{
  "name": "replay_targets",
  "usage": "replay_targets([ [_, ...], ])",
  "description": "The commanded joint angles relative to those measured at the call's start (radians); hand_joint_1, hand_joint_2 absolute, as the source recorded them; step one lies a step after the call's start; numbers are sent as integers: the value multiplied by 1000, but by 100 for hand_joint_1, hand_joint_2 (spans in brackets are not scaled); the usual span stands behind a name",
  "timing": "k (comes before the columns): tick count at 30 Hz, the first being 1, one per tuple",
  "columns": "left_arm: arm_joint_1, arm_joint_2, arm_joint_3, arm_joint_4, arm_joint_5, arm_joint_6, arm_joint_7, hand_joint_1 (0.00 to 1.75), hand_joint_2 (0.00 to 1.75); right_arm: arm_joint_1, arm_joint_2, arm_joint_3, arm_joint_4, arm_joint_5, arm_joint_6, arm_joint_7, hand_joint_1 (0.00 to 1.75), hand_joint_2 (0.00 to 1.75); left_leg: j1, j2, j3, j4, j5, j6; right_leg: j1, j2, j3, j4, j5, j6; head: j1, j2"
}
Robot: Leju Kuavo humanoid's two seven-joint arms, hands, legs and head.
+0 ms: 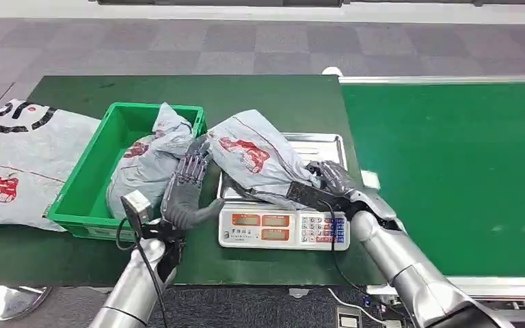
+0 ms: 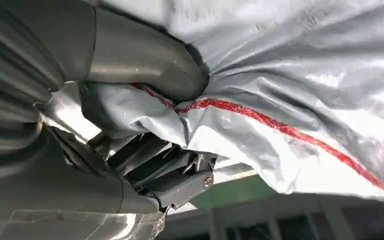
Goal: Moved the parcel from conveyor to table for the left to box.
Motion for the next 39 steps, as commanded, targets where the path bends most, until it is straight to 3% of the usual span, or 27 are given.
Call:
replay_targets([
  [1,-53,2,-77,111,7,-8,-48,0,175,97,-90,-18,-124,-180,-120,-54,0,175,1,-3,3,-2,0,0,1,-3,4,-2,-1,-1,0,0],
  [4,-63,-7,-83,136,8,-5,-48,0,175,254,-161,-117,-427,-321,-183,-73,0,175,0,-4,1,-1,0,0,0,-4,2,-1,-1,-1,0,0],
  [10,-102,-22,-106,196,6,5,-48,0,175,458,-194,-305,-647,-461,-283,-139,0,175,0,-9,2,-1,-2,1,1,-9,5,-2,-3,-1,0,0],
  [14,-107,-21,-121,216,7,9,-48,0,175,629,-166,-395,-807,-490,-371,-198,0,175,1,-10,3,-1,-3,1,1,-10,6,-4,-4,0,0,0],
  [20,-97,-11,-127,197,22,20,-48,0,175,743,-92,-554,-1054,-578,-487,-316,0,175,0,-4,2,0,-6,1,0,-4,4,-1,-5,0,0,0],
  [30,-69,10,-103,149,24,29,-48,0,175,773,-53,-600,-1105,-634,-518,-369,0,175,0,0,5,-2,-6,1,1,-1,6,-4,-4,-1,0,0],
  [34,-58,18,-84,127,21,37,-48,0,175,740,-26,-613,-1096,-657,-515,-369,0,175,0,6,5,-2,-7,1,0,5,4,-3,-3,0,0,0],
  [38,-57,22,-61,96,18,52,-48,0,175,653,2,-641,-970,-629,-535,-367,0,175,0,5,3,-1,-6,1,0,4,3,-3,-2,0,0,0],
  [39,-50,23,-44,61,17,63,-48,0,175,639,18,-652,-930,-693,-498,-355,0,175,1,6,4,-2,-6,1,1,5,4,-4,-2,0,0,0],
])
